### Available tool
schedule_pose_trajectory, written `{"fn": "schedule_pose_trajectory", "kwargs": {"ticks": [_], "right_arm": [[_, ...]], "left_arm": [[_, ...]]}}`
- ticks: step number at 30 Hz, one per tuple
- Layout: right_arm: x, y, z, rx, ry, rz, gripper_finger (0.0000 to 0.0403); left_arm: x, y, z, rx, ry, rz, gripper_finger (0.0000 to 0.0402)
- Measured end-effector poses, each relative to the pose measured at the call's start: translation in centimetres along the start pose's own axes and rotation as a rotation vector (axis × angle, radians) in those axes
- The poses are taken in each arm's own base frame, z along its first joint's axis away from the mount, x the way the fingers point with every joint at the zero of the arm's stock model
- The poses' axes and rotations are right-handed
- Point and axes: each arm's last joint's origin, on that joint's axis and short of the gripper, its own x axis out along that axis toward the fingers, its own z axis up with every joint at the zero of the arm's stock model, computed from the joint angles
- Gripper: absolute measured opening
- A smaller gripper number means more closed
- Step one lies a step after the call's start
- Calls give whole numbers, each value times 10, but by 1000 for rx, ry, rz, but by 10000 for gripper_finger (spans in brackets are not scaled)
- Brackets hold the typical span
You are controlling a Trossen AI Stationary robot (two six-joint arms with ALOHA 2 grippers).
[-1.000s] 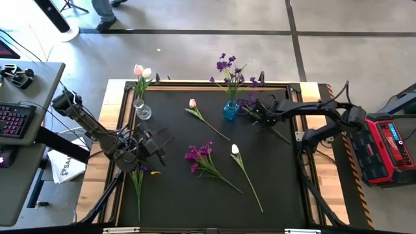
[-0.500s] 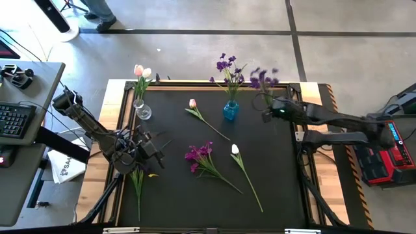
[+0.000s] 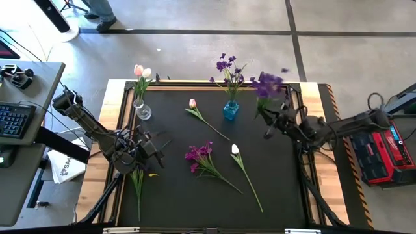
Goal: Sort flowers into vase by color
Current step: Put the top violet flowers into the blue vase
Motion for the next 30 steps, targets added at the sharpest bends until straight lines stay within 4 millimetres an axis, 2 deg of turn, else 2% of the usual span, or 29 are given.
{"fn": "schedule_pose_trajectory", "kwargs": {"ticks": [5, 11, 14, 20, 24, 30], "right_arm": [[5, 2, -14, -76, -130, 59, 0], [48, 7, -20, -215, -109, 4, 0], [70, 1, -22, -242, -117, -55, 0], [103, -14, -36, -216, -113, -21, 0], [114, -19, -51, -229, -64, -36, 0], [113, -22, -63, -246, -12, -81, 0]], "left_arm": [[1, 0, 0, 0, 3, 6, 184], [5, 2, 0, -4, 10, 25, 184], [6, 2, 0, -10, 11, 27, 184], [6, 2, 0, -20, 11, 27, 184], [6, 2, 0, -20, 11, 27, 184], [6, 2, 0, -21, 10, 26, 184]]}}
